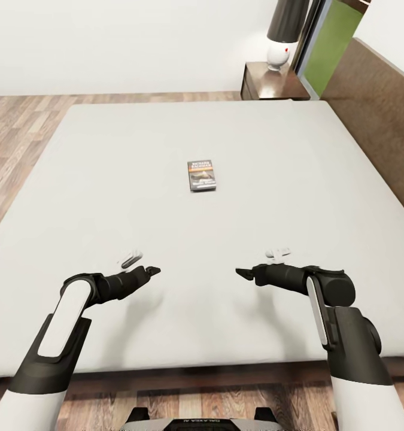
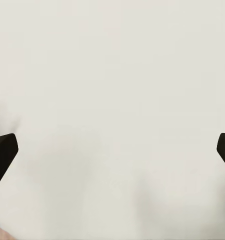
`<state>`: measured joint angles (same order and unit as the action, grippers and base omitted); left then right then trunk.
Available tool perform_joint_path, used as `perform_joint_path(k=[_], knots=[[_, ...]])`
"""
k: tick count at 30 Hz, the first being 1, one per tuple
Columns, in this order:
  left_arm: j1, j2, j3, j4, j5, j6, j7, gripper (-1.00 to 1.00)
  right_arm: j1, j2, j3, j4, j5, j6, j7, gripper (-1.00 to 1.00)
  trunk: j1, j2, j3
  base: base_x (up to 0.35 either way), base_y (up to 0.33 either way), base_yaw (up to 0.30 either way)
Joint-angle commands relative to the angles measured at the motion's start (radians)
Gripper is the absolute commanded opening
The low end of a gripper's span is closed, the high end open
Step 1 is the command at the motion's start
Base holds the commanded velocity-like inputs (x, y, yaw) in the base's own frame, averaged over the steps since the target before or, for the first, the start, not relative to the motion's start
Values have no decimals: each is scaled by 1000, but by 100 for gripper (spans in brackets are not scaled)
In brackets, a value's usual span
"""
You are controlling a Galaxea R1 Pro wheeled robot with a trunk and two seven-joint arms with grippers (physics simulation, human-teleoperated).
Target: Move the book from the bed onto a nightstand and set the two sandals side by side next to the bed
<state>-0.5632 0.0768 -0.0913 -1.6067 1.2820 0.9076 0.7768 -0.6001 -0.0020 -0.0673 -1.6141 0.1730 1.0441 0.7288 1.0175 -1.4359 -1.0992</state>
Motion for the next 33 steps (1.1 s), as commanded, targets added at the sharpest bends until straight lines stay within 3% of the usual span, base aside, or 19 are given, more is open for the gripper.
perform_joint_path(k=[1, 5, 9, 10, 13, 16, 19, 21, 23, 27, 28, 33], knots=[[-2, 0, -1, -1, 9, 0, 10, 100, -5, 0, -1, 0, 12, 3, 8, 100, 0, 0, -2, 0, 0, 0], [-27, -1, 1, 2, 8, 1, 10, 100, -55, -1, -19, 48, 17, 3, -11, 100, 0, 0, -8, 0, 0, 0], [-147, 5, 29, 26, 16, 7, 28, 100, -198, 5, -36, 194, 19, 3, -76, 100, 0, 0, -15, 0, 0, 0], [-214, 8, 44, 51, 49, 10, 48, 100, -294, 9, -41, 301, 17, 3, -129, 100, 0, 0, -16, 0, 0, 0], [-274, 11, 49, 79, 132, 15, 90, 100, -412, 11, -47, 463, 11, 3, -209, 100, 0, 0, -21, 0, 0, 0], [-304, 15, 37, 59, 221, 18, 147, 100, -488, 9, -51, 576, 2, -25, -261, 100, 0, 0, -25, 0, 0, 0], [-284, 28, 21, 28, 259, 23, 165, 100, -514, 7, -51, 611, -11, -48, -279, 100, 0, 0, -30, 0, 0, 0], [-251, 38, 9, 17, 274, 26, 167, 100, -523, 6, -51, 613, -19, -56, -286, 100, 0, 0, -33, 0, 0, 0], [-183, 51, 2, 5, 289, 23, 154, 100, -532, 4, -51, 562, -33, -63, -277, 100, 0, 0, -36, 0, 0, 0], [-163, 52, -2, 0, 296, 28, 145, 100, -519, 2, -53, 393, -40, -25, -238, 100, 0, 0, -42, 0, 0, 0], [-159, 53, -4, -2, 298, 29, 144, 100, -512, 1, -59, 314, -42, 3, -227, 100, 0, 0, -44, 0, 0, 0], [-150, 61, -2, -3, 300, 30, 140, 100, -504, -1, -85, 219, -42, 3, -213, 100, 0, 0, -52, 0, 0, 0]])
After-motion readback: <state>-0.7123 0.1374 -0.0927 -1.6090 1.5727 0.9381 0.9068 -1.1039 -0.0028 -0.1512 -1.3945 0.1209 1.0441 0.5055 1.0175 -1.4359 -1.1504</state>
